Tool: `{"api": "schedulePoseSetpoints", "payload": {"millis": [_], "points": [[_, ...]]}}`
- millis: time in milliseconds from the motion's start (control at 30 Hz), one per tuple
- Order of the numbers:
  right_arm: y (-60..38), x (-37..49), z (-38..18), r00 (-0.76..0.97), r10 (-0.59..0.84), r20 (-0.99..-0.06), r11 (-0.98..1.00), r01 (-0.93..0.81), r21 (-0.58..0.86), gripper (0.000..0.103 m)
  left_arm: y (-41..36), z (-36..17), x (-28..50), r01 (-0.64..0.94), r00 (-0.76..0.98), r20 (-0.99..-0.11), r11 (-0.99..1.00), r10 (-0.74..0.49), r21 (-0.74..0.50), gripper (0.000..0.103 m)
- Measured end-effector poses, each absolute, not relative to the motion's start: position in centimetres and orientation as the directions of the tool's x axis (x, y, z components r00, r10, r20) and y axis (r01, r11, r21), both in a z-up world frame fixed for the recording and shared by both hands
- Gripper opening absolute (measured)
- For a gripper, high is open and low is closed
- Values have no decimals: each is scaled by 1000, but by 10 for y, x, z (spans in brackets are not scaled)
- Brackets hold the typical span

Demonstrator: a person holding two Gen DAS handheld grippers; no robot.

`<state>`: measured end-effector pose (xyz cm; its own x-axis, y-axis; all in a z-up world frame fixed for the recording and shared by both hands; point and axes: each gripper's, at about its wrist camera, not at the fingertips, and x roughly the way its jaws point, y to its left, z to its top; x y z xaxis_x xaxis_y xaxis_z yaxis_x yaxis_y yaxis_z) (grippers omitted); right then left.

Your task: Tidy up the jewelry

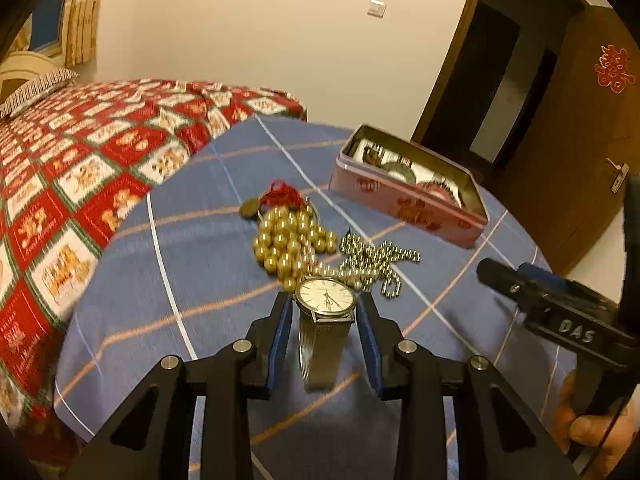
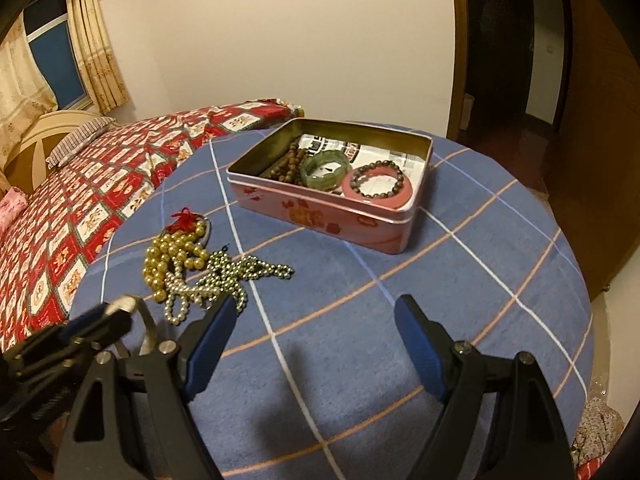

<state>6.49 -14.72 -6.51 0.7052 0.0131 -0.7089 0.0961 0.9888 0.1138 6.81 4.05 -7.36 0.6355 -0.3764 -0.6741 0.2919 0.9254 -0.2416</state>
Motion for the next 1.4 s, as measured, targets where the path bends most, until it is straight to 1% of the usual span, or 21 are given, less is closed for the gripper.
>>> {"api": "schedulePoseSetpoints", "payload": {"millis": [267, 333, 400, 467, 500, 533, 900, 1033, 1133, 1333, 1367, 1400], "points": [[-145, 74, -64, 705, 10, -709, 991, 87, 100, 82, 48, -65, 72, 300, 653, -648, 920, -391, -253, 34], [-146, 77, -66, 699, 14, -715, 992, 81, 98, 74, 51, -64, 73, 301, 657, -643, 919, -393, -255, 34], [-147, 82, -71, 689, 15, -725, 993, 76, 93, 70, 53, -64, 75, 302, 658, -641, 918, -396, -256, 34], [-147, 88, -77, 677, 25, -735, 993, 70, 99, 61, 54, -64, 75, 303, 663, -639, 921, -389, -247, 34], [-147, 93, -82, 665, 40, -746, 993, 59, 106, 54, 54, -64, 75, 303, 666, -638, 922, -386, -241, 34], [-146, 97, -84, 655, 52, -754, 993, 48, 111, 50, 55, -63, 76, 305, 667, -636, 921, -389, -243, 34], [-111, 140, -101, 602, 106, -792, 994, -62, 86, 51, 63, -64, 88, 316, 659, -634, 914, -404, -254, 34], [-90, 150, -104, 609, 91, -788, 993, -119, 23, 53, 64, -62, 92, 319, 663, -627, 912, -408, -256, 34], [-80, 148, -106, 621, 74, -780, 988, -152, -27, 53, 65, -59, 94, 322, 667, -621, 911, -412, -258, 34], [-81, 147, -107, 623, 91, -777, 983, -180, -29, 52, 65, -55, 97, 323, 673, -615, 912, -410, -254, 34], [-80, 146, -107, 625, 91, -775, 982, -185, -34, 50, 65, -55, 97, 322, 674, -616, 913, -407, -251, 34], [-80, 145, -107, 626, 96, -774, 982, -189, -31, 34, 65, -54, 97, 322, 676, -615, 914, -406, -249, 34]]}}
